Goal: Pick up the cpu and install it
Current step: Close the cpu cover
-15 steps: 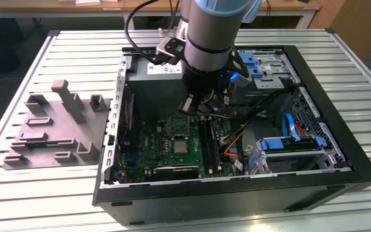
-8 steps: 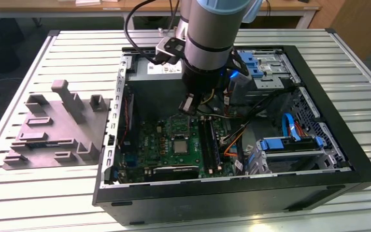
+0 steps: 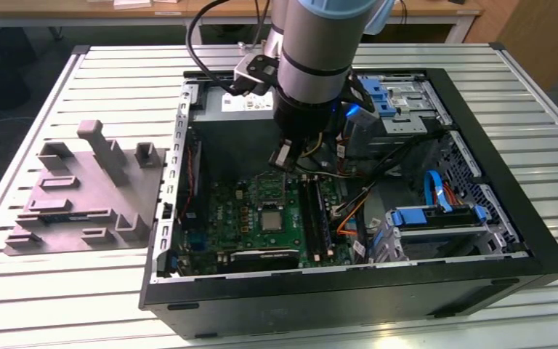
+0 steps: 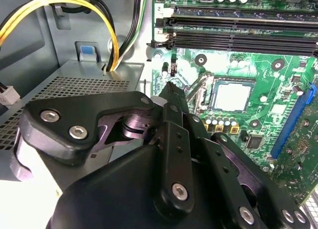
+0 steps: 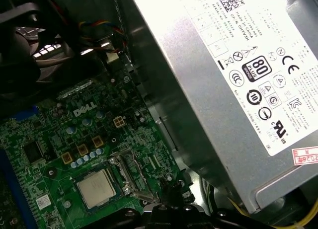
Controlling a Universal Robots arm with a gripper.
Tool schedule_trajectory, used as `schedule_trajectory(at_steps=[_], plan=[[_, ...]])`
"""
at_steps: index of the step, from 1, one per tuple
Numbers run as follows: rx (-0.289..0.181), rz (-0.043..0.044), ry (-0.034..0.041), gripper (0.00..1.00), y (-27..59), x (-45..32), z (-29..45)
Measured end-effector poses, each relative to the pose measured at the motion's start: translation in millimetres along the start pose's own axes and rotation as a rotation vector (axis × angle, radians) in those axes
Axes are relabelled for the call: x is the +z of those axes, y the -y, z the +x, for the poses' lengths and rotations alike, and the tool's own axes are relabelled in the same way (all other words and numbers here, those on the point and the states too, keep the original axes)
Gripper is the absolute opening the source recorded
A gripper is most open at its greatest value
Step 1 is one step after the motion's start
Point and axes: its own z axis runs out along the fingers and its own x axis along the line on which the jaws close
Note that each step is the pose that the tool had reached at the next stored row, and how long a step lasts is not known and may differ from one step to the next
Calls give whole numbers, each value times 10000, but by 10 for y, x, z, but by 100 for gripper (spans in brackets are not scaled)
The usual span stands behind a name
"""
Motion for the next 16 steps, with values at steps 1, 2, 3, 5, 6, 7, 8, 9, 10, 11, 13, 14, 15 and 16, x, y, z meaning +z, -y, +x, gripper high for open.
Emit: schedule_trajectory(at_steps=[1,2,3,5,6,7,8,9,10,11,13,14,15,16], plan=[[-5,0,-1,11,0,-2,0],[-12,-1,-2,11,0,-4,0],[-20,-1,-6,11,-1,-7,0],[-42,-3,-6,11,-1,-10,0],[-50,-3,-7,11,-1,-11,-1],[-57,-5,-8,11,-2,-13,-1],[-63,-6,-10,11,-2,-15,0],[-70,-7,-12,11,-2,-16,0],[-77,-8,-12,11,-2,-17,-1],[-82,-9,-13,11,-2,-18,-1],[-95,-10,-15,11,-2,-19,-1],[-101,-11,-16,11,-2,-20,-1],[-108,-11,-17,11,-3,-21,-1],[-115,-11,-19,11,-3,-22,-1]])
